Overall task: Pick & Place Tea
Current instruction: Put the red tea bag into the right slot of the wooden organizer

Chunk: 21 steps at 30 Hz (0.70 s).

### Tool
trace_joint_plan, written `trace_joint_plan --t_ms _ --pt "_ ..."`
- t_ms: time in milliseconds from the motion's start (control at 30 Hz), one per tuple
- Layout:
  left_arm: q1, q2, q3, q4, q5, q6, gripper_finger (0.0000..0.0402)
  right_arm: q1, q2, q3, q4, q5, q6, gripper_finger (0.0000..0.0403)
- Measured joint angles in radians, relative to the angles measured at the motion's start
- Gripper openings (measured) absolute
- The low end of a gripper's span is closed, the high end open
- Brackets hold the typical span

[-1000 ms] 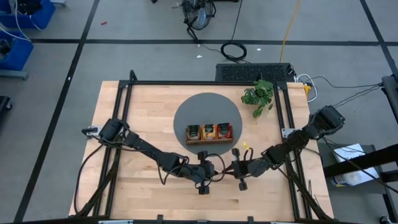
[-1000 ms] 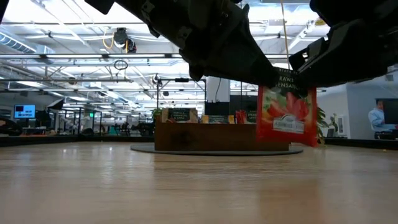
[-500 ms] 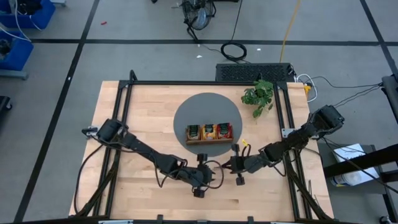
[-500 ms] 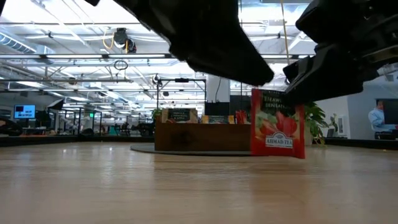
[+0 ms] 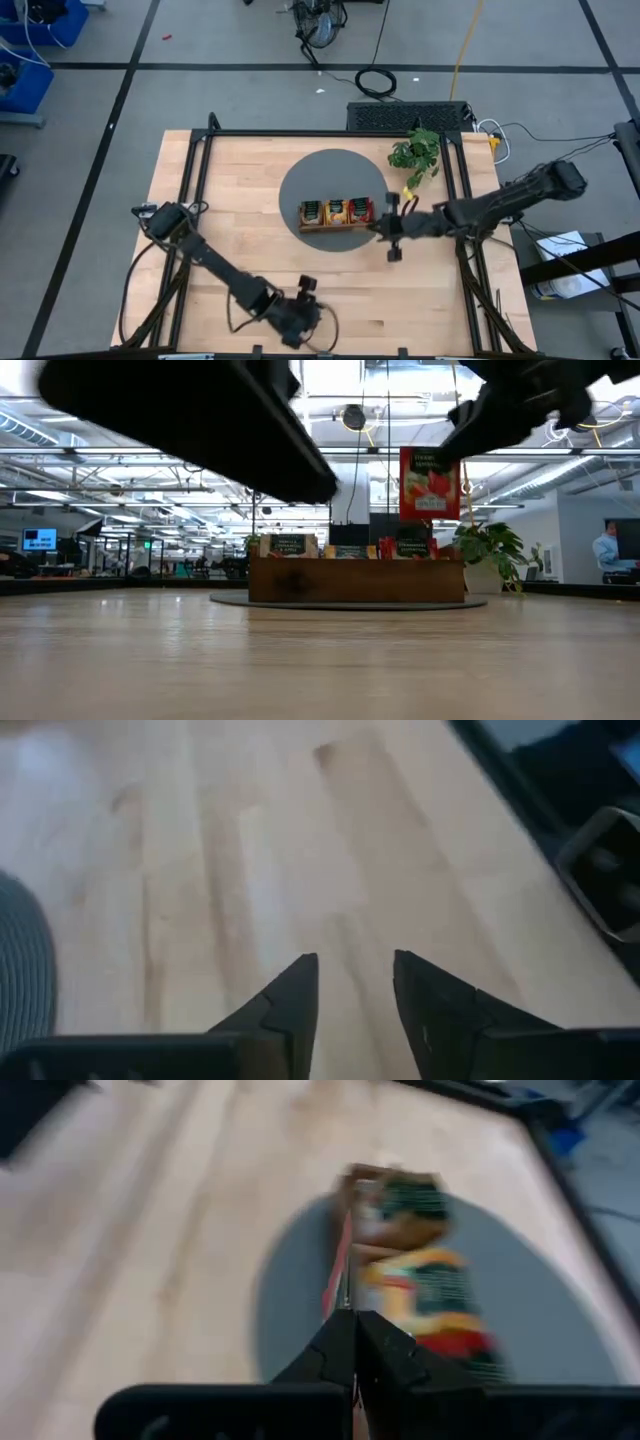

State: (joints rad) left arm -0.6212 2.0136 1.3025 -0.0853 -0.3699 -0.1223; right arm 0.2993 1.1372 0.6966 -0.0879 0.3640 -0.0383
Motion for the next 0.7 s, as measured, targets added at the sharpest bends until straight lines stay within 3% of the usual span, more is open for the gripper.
trace_joint_plan --t_ms 100,267,433,700 --pt "-0.040 0.000 0.000 0.001 -0.045 0.039 0.0105 -0.079 -0.036 0.021 -0.058 -0.006 -0.075 0.0000" --pt "-0.074 0.000 0.000 0.006 -0.080 0.073 0.0013 -0.209 -0.026 0.021 -0.060 -0.150 -0.085 0.0000" --pt "-0.075 0.000 0.000 0.005 -0.085 0.075 0.0015 -0.260 0.025 0.020 -0.073 -0.208 -0.148 0.0000" --pt "-0.066 0.000 0.000 -0.002 -0.084 0.061 0.0016 -0.267 0.126 0.020 -0.051 -0.183 -0.155 0.0000"
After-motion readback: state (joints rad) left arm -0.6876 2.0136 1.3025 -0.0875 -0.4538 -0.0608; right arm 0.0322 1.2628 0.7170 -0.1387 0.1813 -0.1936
